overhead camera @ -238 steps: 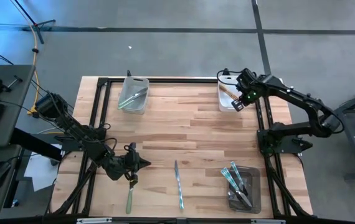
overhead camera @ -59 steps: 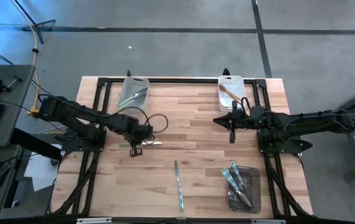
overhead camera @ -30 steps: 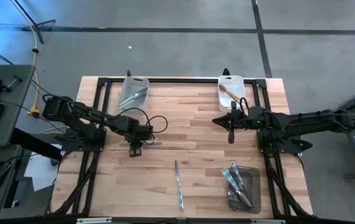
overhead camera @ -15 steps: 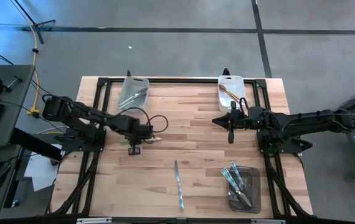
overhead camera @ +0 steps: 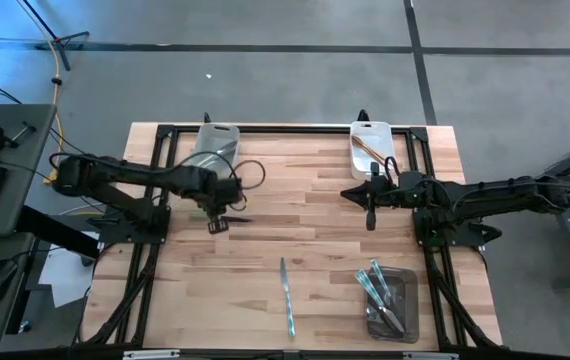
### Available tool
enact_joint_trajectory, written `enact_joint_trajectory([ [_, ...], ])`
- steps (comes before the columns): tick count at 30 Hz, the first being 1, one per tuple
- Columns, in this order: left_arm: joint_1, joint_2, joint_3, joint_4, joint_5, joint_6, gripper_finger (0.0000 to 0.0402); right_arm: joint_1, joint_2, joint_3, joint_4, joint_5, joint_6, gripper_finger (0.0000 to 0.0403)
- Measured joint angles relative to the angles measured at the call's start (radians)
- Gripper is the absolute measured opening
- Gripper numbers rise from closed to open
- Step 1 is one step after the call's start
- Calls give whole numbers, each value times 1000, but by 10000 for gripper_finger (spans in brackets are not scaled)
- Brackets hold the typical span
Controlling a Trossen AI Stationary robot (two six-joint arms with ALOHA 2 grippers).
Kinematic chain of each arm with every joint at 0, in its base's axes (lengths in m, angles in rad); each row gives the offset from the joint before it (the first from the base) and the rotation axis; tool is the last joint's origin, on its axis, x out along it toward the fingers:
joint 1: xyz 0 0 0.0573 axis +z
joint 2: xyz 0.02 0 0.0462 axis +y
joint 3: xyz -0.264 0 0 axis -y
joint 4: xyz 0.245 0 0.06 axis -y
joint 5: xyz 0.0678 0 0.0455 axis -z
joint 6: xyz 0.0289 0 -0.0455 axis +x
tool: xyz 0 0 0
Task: Sort silverware by color (type)
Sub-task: Put the green knife into the gray bin
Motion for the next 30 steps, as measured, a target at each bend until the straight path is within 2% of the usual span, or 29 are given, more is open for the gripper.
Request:
enact_joint_trajectory([
  [6, 37, -4, -2, -31, 116, -1, 4, 0, 0, 0, 0, 0, 7, 2],
  [12, -12, 30, -105, 36, 113, 3, 60, 0, 24, -1, -5, 0, 7, 2],
  [15, -31, 32, -154, 94, 71, -26, 96, 0, 59, -1, 3, 0, 10, 2],
  [19, -47, 31, -165, 110, 59, -44, 134, 6, 142, -1, 83, 1, 50, 2],
  [22, -56, 14, -165, 109, 54, -45, 151, 26, 238, -1, 216, -1, 57, 2],
  [26, -52, -8, -164, 91, 11, -65, 158, 42, 367, 29, 317, -2, 51, 2],
  [30, -23, -10, -163, 90, 30, -58, 158, 41, 466, 82, 329, -2, 24, 2],
])
